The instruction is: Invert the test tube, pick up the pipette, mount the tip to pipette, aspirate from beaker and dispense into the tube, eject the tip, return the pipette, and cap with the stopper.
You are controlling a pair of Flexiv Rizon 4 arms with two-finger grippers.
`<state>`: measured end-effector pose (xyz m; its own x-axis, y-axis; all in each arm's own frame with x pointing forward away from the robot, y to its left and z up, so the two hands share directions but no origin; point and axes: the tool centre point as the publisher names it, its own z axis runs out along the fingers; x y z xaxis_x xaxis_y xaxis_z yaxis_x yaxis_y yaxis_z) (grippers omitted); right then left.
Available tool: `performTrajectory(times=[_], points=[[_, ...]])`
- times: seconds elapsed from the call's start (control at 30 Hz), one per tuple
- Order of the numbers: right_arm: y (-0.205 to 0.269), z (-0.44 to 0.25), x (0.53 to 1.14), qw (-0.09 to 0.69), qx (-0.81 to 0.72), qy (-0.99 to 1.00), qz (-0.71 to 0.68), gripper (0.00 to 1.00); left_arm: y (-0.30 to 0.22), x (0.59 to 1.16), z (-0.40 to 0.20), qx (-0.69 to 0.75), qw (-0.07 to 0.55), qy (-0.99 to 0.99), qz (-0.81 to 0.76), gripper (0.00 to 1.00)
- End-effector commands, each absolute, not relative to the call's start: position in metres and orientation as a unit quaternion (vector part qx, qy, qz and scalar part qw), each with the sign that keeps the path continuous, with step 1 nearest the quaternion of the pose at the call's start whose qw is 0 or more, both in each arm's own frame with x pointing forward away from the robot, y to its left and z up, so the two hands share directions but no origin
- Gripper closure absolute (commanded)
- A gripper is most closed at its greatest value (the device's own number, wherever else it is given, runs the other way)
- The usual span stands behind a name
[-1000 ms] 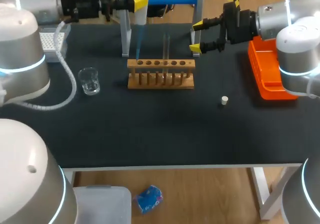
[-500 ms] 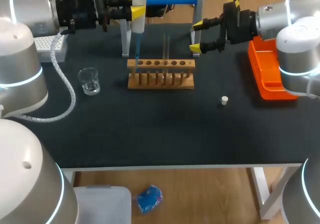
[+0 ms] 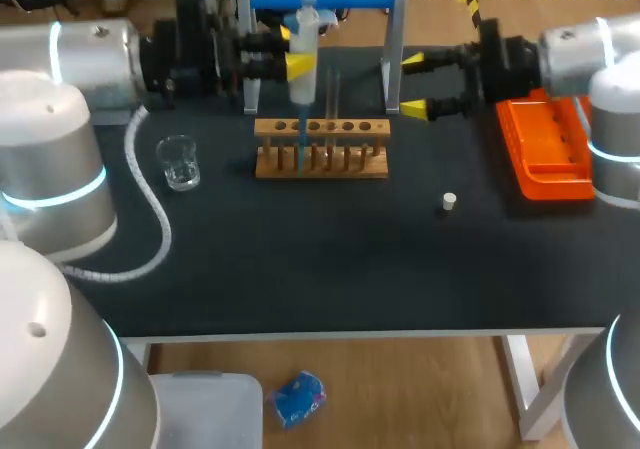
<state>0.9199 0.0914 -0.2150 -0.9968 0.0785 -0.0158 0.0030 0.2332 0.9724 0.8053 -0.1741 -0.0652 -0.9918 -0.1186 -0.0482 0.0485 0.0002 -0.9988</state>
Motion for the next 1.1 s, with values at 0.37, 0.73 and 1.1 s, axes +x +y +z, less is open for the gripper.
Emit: performTrajectory(times=[0.37, 0.73, 1.1], points=[[0.092, -0.212, 0.825, 0.004, -0.038, 0.746, 0.665, 0.0, -0.201, 0.788, -0.082, -0.031, 0.047, 0.706, -0.706, 1.0], [0.092, -0.208, 0.827, -0.011, -0.04, 0.733, 0.679, 0.0, -0.201, 0.788, -0.083, -0.031, 0.047, 0.706, -0.706, 1.0], [0.133, -0.173, 0.817, -0.052, -0.045, 0.719, 0.691, 0.0, -0.205, 0.786, -0.093, -0.031, 0.043, 0.709, -0.703, 1.0]])
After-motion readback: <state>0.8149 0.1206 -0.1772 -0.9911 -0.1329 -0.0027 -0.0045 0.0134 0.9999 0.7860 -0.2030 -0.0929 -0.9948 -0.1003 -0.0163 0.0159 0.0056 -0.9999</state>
